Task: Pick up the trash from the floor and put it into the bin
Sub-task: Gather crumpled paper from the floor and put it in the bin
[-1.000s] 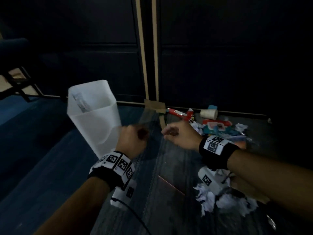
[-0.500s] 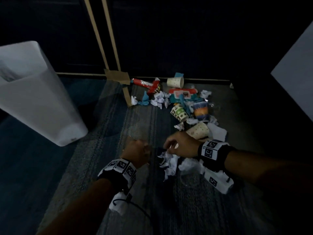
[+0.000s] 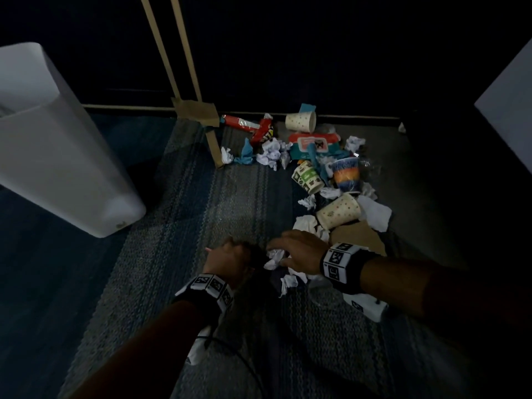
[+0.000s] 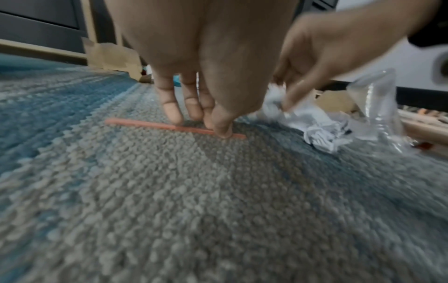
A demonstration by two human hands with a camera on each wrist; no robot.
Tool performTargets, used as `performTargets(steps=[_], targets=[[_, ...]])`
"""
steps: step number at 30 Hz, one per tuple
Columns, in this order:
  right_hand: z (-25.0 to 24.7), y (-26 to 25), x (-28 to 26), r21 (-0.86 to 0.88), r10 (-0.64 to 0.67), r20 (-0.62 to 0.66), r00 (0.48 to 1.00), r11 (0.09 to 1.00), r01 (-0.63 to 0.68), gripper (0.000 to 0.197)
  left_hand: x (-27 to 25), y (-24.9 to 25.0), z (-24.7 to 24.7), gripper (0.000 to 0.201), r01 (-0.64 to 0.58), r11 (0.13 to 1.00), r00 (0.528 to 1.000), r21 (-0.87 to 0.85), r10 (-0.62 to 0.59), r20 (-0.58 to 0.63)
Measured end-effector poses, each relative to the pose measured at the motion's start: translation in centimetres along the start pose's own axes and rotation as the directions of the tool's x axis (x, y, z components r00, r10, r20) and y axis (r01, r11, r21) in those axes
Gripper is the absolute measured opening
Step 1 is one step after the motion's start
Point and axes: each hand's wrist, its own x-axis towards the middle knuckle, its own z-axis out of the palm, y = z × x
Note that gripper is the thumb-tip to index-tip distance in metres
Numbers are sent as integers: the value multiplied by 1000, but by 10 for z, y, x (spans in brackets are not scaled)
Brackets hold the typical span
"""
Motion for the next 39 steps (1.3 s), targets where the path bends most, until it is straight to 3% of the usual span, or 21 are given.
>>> performTargets(steps=[3,10,12,15,17,19,23,27,29,35,39], targets=[[-10,-6,3,45,-8,-114,993,999,13,42,1,1,1,42,-26,999,998,-30,28,63],[-47,-15,-17,173,45,-289,956,985,6,36,-3,1,1,51,-24,998,998,51,21,54],[-58,-18,-24,196,66,-332,941,981,1,37,-4,-4,-14,50,-69,998,998,4,69,14],[-83,-25,-29,264,89,-398,913,964,21,35,-7,-19,-64,52,-173,963,982,-209,154,-105],[-110,-37,-29,299,106,-432,895,954,31,33,-2,-36,-107,38,-258,933,960,-249,220,-171],[-144,-55,-21,277,95,-508,856,959,57,33,3,-58,-161,30,-237,929,956,-284,171,-239],[-219,-110,9,217,-8,-668,744,955,204,30,1,-107,-266,11,-225,926,861,-303,44,-506],[-277,-174,37,190,-55,-739,672,939,285,37,-36,-162,-346,3,-150,919,784,-364,-114,-610],[-294,-201,49,177,-77,-756,650,932,315,39,-64,-194,-363,7,-95,929,740,-359,-175,-649],[-301,-273,90,110,-202,-750,629,900,421,39,-130,-264,-382,8,96,906,714,-413,-351,-606],[-293,-309,127,114,-302,-696,651,849,516,43,-140,-279,-378,13,172,857,591,-486,-484,-645]])
